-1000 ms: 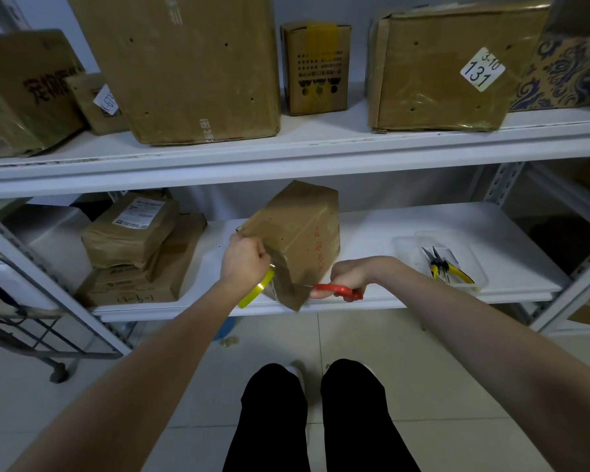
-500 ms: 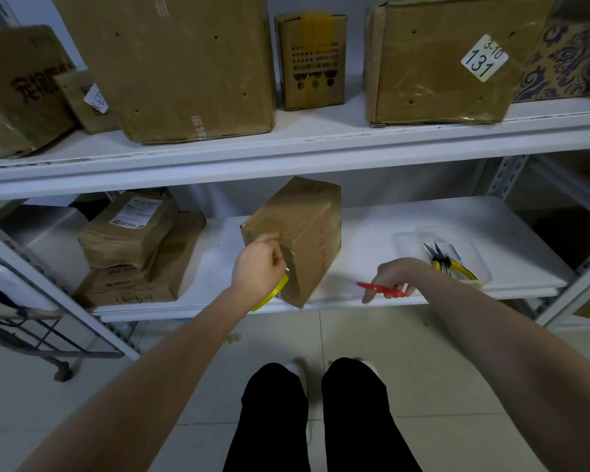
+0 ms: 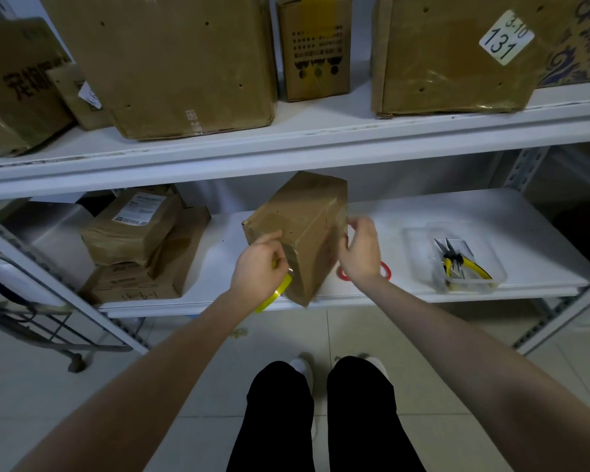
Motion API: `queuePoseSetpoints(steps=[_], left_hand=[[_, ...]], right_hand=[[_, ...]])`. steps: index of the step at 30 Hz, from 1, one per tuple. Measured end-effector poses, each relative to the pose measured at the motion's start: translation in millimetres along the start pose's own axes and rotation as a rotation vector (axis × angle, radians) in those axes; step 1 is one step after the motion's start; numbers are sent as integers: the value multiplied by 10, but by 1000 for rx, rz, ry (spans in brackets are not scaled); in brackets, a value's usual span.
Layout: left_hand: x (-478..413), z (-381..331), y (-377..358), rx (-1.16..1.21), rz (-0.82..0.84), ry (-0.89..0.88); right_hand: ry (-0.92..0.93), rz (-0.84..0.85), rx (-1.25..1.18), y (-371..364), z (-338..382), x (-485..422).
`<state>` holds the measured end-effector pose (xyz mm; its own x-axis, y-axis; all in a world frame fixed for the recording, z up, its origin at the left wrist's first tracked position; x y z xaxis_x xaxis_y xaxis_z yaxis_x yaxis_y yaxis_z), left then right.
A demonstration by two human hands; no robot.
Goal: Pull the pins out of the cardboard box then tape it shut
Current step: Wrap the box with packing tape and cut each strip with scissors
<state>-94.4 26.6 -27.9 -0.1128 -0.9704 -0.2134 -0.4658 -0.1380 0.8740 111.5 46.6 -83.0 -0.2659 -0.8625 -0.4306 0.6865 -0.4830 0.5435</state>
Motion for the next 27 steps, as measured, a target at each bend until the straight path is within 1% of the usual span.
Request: queuePoseSetpoints(steps=[1,2,3,4,5,6,8,11,13,16,21,23,25,27], left_hand=[[-8,-4,27,17,-18,-3],[-22,10,62,28,-42,2],[-32,19,108,36,-70,6],[-47,43,157,46,-95,11],[-63,71,200,51,-106,17],[-84,109,227,44,-99,23],[-119,191,247,-17,-44,38],[-143,283,261,-109,22,64],[-134,297,271,-117,26,71],[-120,330,305,-69,-19,122],[-139,378,364,17,3,232],[-145,353,351,114,51,277],[-147,294,318,195,103,305],[-135,227,322,224,123,347]], right_hand=[[170,-69,-11,76,281,5],[339,-86,-14,110,550,19],[497,-46,11,98,766,52],[634,35,85,21,902,92],[744,108,195,-62,984,135],[805,174,295,-151,998,164],[778,292,372,-280,934,150],[722,436,338,-333,925,91],[712,528,315,-339,934,66],[719,622,327,-281,921,52],[773,637,291,-77,877,44],[772,625,272,24,854,58],[729,598,277,132,840,47],[643,535,302,226,840,5]])
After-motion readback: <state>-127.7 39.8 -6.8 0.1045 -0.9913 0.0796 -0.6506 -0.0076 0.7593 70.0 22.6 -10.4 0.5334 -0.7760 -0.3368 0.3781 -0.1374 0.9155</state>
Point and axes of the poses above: each hand's wrist, its own x-axis away from the middle knuckle, its own y-axis out of the back of the hand, z = x × y, the point moved 6 cm from there along -x, towards the middle knuckle, and after that the axes turned 10 degrees about y, right-handed, at the moved point
